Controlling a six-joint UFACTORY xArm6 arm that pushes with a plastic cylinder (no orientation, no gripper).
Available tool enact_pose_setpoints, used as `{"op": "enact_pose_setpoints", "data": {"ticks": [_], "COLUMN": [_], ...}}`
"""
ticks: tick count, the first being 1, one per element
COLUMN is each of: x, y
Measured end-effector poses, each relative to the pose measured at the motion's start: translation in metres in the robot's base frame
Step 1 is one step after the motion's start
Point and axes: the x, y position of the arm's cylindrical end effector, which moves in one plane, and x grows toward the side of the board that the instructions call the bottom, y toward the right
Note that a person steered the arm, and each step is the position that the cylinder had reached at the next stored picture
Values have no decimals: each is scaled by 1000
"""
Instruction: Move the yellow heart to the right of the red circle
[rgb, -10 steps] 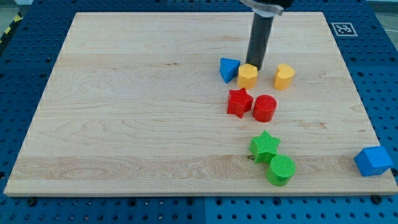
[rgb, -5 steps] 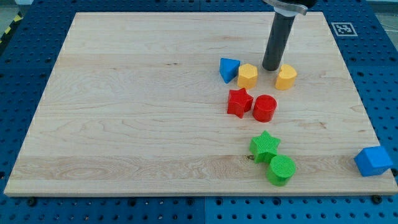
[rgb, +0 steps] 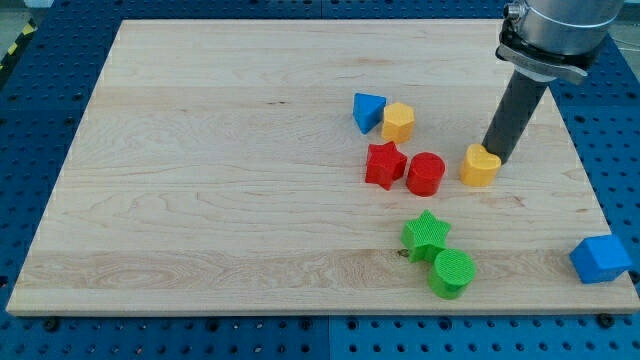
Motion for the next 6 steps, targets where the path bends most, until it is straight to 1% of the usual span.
{"op": "enact_pose_setpoints", "data": {"ticks": [3, 6], "x": [-6, -13], "y": [-18, -76]}}
